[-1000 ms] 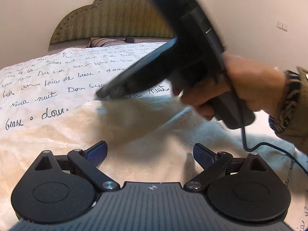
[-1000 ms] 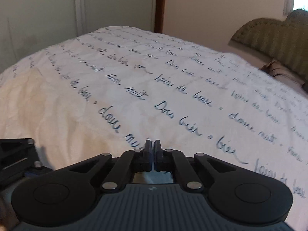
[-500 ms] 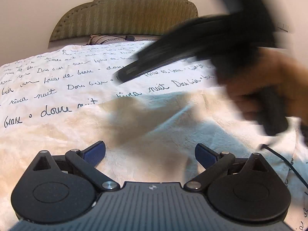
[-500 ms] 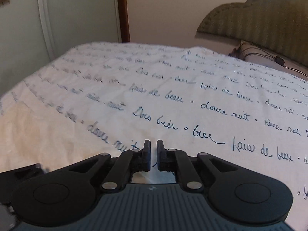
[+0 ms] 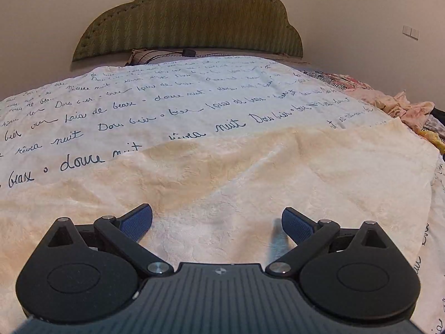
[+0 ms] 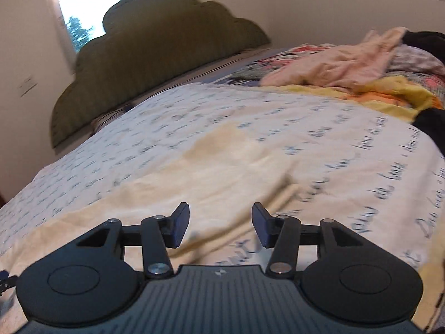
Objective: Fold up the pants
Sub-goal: 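Grasp the pants leg with the right gripper and lift it up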
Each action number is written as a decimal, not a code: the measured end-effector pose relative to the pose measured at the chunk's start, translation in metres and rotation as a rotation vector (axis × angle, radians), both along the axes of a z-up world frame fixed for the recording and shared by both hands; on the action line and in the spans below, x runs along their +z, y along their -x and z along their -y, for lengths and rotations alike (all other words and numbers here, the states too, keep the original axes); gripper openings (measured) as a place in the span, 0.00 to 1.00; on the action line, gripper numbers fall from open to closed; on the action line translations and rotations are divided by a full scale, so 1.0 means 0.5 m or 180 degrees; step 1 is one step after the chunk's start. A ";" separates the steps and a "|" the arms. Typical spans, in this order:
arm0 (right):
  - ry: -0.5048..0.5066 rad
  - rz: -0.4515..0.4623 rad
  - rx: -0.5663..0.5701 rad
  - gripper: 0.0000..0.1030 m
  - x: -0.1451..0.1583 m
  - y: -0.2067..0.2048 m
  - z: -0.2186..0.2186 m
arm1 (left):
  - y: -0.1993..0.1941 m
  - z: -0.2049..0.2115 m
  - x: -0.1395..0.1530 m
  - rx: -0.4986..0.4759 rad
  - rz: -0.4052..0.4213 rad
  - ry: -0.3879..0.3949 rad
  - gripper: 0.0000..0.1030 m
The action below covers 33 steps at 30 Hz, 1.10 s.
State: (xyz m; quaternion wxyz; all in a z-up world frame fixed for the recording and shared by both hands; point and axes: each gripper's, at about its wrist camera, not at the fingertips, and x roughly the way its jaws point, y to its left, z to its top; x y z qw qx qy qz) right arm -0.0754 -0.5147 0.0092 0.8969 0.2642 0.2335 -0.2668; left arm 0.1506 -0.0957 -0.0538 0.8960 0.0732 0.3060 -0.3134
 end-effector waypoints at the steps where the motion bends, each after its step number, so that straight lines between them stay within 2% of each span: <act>1: -0.0135 0.0036 -0.0054 0.49 -0.010 0.013 0.022 | -0.007 0.002 -0.001 0.0000 0.0009 -0.0035 0.98; 3: -0.0501 0.0093 -0.0105 0.49 -0.037 0.019 0.064 | -0.010 0.010 0.001 0.0006 0.0036 -0.0112 1.00; 5: -0.0717 0.0119 -0.0188 0.49 -0.064 0.007 0.085 | -0.012 0.020 0.002 0.0001 0.0053 -0.0198 1.00; 7: -0.0853 0.0288 -0.0271 0.49 -0.086 -0.001 0.098 | -0.009 0.024 0.008 0.0017 0.0079 -0.0261 0.98; 10: -0.0978 0.0545 -0.0472 0.49 -0.106 -0.014 0.118 | 0.015 0.029 0.036 0.0199 0.0220 -0.0374 0.96; 12: -0.1094 0.0713 -0.0539 0.48 -0.117 -0.018 0.132 | 0.038 0.025 0.062 0.0218 0.0273 -0.0249 0.97; 13: -0.1118 0.0755 -0.0564 0.38 -0.120 -0.019 0.137 | 0.051 0.021 0.077 0.0207 0.0268 -0.0149 0.97; 14: -0.1135 0.0768 -0.0602 0.17 -0.122 -0.019 0.141 | 0.063 0.019 0.089 0.0198 0.0262 -0.0060 0.97; 17: -0.1215 0.0911 -0.0615 0.13 -0.125 -0.009 0.146 | 0.091 0.014 0.112 0.0165 0.0244 0.0160 0.97; 20: -0.0883 0.0946 -0.0558 0.13 -0.089 -0.016 0.125 | 0.098 0.022 0.116 0.0221 0.0189 0.0122 0.97; 23: -0.0314 0.0957 -0.0302 0.12 -0.019 -0.040 0.078 | 0.094 0.024 0.110 0.0433 0.0197 -0.0041 0.97; 29: 0.0803 0.0910 0.0663 0.12 0.101 -0.114 -0.101 | 0.080 -0.015 0.098 0.0799 0.0039 0.0025 0.97; 33: 0.1392 0.0844 0.1390 0.12 0.113 -0.150 -0.266 | 0.078 -0.034 0.102 0.0963 0.0063 0.0033 0.97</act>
